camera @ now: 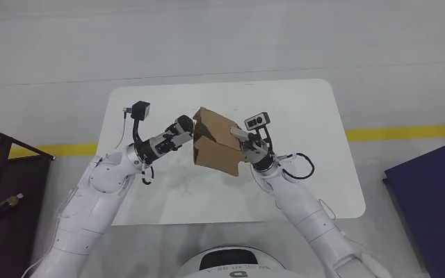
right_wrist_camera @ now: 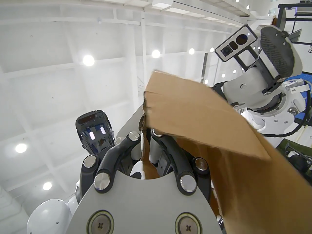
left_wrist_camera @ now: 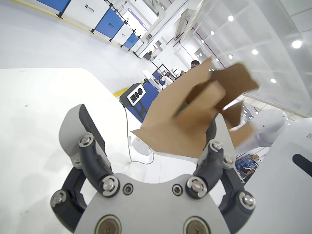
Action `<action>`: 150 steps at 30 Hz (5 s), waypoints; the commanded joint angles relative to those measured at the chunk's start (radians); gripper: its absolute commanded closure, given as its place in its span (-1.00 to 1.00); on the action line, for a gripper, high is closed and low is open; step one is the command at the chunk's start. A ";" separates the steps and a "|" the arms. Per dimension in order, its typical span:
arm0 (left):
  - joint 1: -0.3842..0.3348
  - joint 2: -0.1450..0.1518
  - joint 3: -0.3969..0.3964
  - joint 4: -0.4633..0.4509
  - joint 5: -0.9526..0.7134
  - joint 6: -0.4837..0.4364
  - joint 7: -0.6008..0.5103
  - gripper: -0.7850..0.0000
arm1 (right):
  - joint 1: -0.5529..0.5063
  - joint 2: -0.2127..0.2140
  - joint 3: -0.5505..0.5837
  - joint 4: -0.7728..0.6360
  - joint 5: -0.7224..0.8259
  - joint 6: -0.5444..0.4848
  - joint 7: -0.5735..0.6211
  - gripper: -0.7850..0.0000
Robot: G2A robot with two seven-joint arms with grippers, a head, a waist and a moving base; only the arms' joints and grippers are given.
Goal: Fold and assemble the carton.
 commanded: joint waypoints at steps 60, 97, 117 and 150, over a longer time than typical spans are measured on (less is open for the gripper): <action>-0.110 -0.045 0.096 -0.080 0.089 0.141 0.129 -1.00 | 0.048 -0.035 0.048 0.209 0.266 0.251 0.121 1.00; -0.084 -0.064 0.115 -0.112 0.363 0.237 0.185 -1.00 | -0.010 -0.042 0.078 0.132 0.224 0.309 0.191 1.00; -0.091 -0.071 0.135 -0.116 0.390 0.248 0.111 -1.00 | -0.018 -0.046 0.072 0.105 0.192 0.309 0.150 1.00; -0.008 -0.047 -0.064 -0.028 0.249 0.183 0.145 -1.00 | -0.010 -0.052 0.074 0.122 0.213 0.297 0.142 1.00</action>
